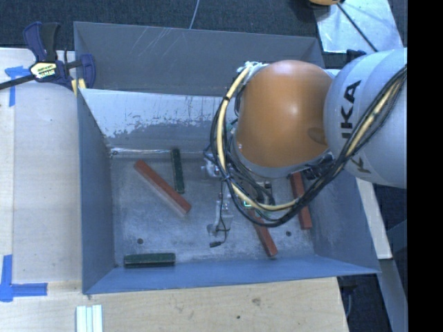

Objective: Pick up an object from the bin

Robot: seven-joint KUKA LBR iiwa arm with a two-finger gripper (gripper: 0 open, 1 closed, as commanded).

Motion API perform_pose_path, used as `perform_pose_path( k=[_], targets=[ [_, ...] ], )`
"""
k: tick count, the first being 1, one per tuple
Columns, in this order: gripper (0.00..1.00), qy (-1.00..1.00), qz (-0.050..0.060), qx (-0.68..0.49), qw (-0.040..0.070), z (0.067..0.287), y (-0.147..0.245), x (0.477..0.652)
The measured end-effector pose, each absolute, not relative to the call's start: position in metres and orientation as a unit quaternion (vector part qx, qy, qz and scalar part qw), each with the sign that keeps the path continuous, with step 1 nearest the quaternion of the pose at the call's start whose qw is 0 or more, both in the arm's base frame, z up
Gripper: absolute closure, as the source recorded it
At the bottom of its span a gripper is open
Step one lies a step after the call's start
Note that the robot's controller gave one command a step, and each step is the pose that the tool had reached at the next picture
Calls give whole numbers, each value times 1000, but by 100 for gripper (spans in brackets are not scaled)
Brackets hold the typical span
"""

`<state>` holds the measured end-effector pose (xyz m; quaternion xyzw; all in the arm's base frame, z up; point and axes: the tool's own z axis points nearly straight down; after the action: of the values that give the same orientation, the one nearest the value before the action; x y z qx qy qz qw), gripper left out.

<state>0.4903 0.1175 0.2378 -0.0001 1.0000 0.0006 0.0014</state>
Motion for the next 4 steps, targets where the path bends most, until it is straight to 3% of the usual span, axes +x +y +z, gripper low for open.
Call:
perform_pose_path(
  k=[1,2,3,4],
  targets=[
    [0,1000,1,0,1,238,117,490],
    [0,999,1,37,4,169,126,522],
    [0,1000,2,4,6,160,146,587],
    [0,992,0,130,0,116,140,569]
  ],
)
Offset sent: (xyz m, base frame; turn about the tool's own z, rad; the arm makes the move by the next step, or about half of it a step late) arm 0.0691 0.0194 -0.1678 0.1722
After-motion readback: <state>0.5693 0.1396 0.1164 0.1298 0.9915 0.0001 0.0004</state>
